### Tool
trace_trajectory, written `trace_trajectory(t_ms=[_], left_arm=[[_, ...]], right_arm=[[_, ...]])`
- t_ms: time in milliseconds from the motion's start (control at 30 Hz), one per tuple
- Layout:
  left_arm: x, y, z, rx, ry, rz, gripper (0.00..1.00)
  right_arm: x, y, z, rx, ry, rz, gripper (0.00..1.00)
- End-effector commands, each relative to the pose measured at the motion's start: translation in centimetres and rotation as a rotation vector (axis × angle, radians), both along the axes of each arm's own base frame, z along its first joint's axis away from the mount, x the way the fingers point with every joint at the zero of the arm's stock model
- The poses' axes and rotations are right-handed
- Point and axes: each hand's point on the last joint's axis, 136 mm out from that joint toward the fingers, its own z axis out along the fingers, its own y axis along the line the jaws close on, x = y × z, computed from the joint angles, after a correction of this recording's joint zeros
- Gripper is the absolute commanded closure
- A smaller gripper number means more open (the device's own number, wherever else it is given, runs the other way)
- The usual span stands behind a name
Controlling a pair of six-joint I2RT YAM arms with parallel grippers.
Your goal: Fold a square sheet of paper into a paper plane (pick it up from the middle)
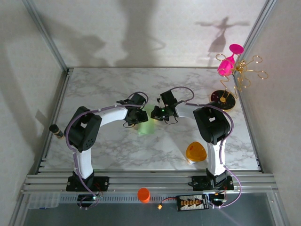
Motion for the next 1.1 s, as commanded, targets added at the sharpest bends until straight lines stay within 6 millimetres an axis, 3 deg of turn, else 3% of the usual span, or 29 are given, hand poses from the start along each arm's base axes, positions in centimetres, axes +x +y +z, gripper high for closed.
trace_trajectory(t_ms=[0, 100, 167, 267, 533, 767, 1067], left_arm=[[1.4, 0.2, 2.4, -0.028, -0.049, 0.019, 0.34], [2.7, 0.6, 5.6, -0.081, -0.123, 0.032, 0.36], [3.1, -0.9, 7.1, -0.190, -0.159, -0.007, 0.40], [3.1, -3.3, 7.5, -0.321, -0.150, -0.056, 0.52], [3.0, -4.6, 4.1, -0.341, -0.044, -0.060, 0.81], [2.1, -5.0, 1.4, -0.300, 0.032, -0.081, 0.86], [1.7, -3.2, -1.1, -0.212, 0.081, -0.072, 0.88]], right_arm=[[-2.6, -3.9, -6.5, -0.227, 0.118, -0.026, 0.93], [-2.9, -4.2, -7.2, -0.239, 0.131, -0.025, 0.94], [-3.1, -4.3, -7.6, -0.247, 0.137, -0.023, 0.94], [-3.2, -4.7, -8.0, -0.265, 0.142, -0.025, 0.95], [-3.3, -5.1, -8.4, -0.291, 0.150, -0.033, 0.95], [-3.3, -5.2, -8.5, -0.290, 0.155, -0.047, 0.95], [-3.8, -5.9, -9.0, -0.323, 0.167, -0.044, 0.95]])
